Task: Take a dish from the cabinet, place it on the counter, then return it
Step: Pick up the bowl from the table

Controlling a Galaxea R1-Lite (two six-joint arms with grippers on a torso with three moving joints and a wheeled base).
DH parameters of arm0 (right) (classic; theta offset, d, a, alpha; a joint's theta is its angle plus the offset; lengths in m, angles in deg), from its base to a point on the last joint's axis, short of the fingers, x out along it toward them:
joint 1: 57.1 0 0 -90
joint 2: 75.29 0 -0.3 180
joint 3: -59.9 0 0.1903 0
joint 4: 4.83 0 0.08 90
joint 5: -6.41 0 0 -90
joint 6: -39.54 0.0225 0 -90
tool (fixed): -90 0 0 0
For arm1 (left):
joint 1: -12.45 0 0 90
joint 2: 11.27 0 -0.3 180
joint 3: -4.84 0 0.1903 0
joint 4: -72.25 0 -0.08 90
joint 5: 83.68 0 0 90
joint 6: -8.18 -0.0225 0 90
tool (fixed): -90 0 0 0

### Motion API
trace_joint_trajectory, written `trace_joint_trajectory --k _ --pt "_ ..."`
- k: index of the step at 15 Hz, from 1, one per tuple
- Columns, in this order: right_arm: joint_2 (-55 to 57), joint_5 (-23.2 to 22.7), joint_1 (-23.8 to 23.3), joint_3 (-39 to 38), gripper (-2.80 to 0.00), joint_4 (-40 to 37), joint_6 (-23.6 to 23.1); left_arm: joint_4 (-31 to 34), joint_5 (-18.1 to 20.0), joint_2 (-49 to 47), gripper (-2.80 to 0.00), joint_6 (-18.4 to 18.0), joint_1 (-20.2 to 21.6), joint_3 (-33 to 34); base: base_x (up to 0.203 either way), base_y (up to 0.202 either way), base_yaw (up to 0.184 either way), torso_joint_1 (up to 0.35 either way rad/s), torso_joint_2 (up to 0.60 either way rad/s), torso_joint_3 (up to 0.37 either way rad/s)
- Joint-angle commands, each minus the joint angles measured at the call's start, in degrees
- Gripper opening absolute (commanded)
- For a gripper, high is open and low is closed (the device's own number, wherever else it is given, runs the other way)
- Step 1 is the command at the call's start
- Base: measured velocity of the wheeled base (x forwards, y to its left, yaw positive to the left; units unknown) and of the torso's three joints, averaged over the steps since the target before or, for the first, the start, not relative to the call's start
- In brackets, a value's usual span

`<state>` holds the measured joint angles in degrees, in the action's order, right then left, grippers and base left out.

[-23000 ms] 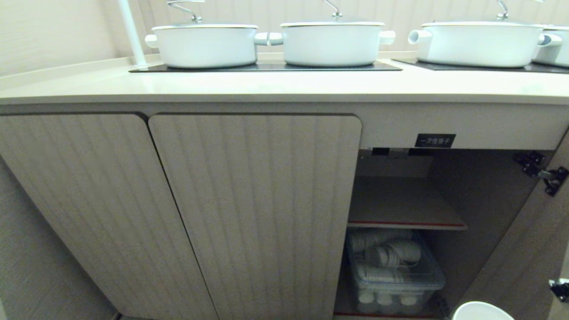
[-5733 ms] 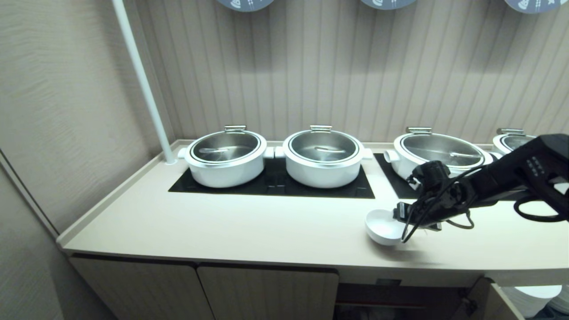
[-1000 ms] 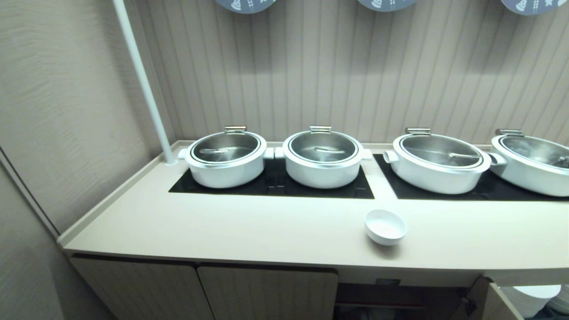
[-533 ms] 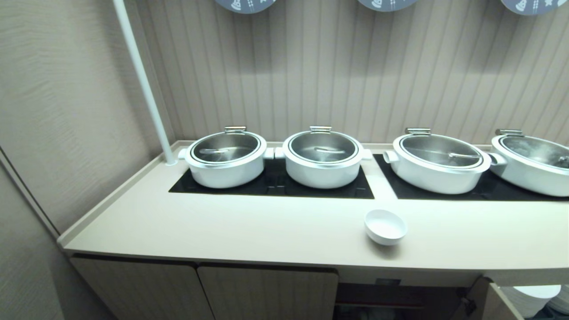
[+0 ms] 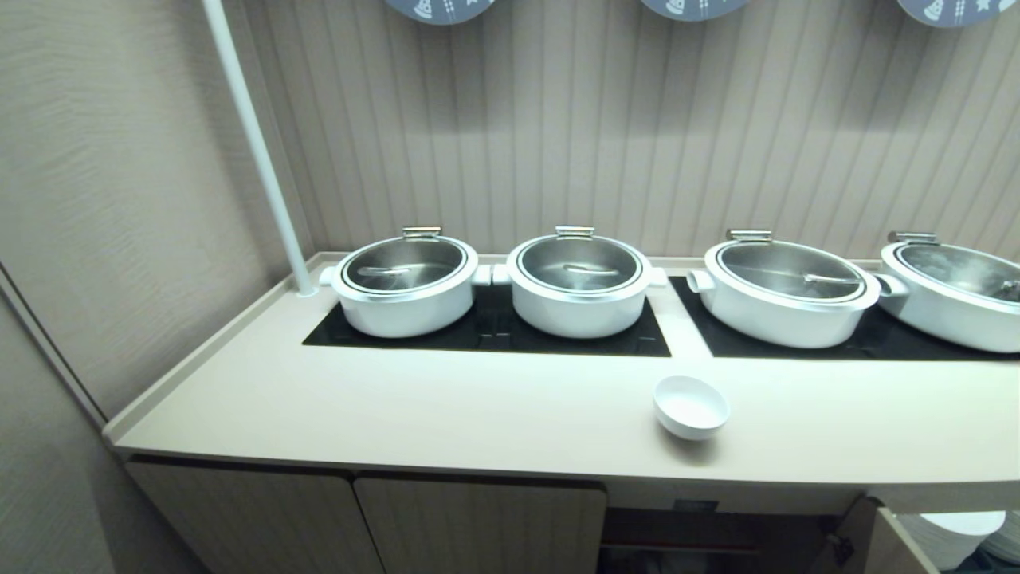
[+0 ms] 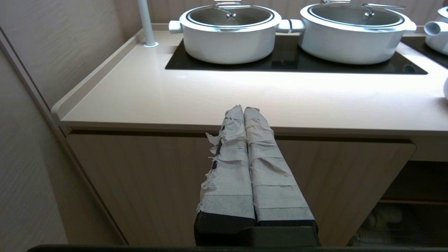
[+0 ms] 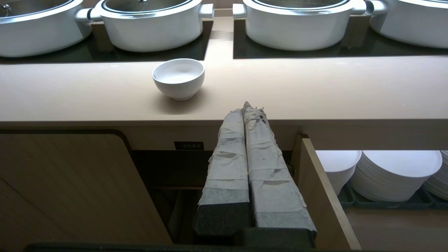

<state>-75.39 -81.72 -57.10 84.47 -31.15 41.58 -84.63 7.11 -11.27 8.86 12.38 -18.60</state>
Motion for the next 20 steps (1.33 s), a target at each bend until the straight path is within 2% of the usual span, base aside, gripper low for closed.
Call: trace_joint_trajectory --k 1,8,13,17,20 --pt "0.10 -0.02 0.00 -0.12 -2.80 0.15 -0.20 -0.02 0.00 0.00 -2.80 0.02 -0.01 0.06 0.000 0.000 0.000 0.000 0.00 0.000" --pt "2.51 0.01 -0.09 -1.20 -2.80 3.76 -0.52 -0.02 0.00 0.00 -2.80 0.02 -0.01 -0.01 0.000 0.000 0.000 0.000 0.00 0.000" --pt "18.42 -0.16 -1.75 -0.90 -2.80 13.40 -0.39 -0.02 0.00 0.00 -2.80 0.02 -0.01 -0.01 0.000 0.000 0.000 0.000 0.00 0.000" --pt "32.13 -0.29 -3.45 2.51 -2.80 19.59 -0.53 -0.02 0.00 0.00 -2.80 0.02 -0.01 -0.01 0.000 0.000 0.000 0.000 0.00 0.000" --pt "40.64 -3.15 -3.10 4.94 -2.80 26.82 -0.37 -0.02 0.00 0.00 -2.80 0.02 -0.01 0.07 0.000 0.000 0.000 0.000 0.00 0.000"
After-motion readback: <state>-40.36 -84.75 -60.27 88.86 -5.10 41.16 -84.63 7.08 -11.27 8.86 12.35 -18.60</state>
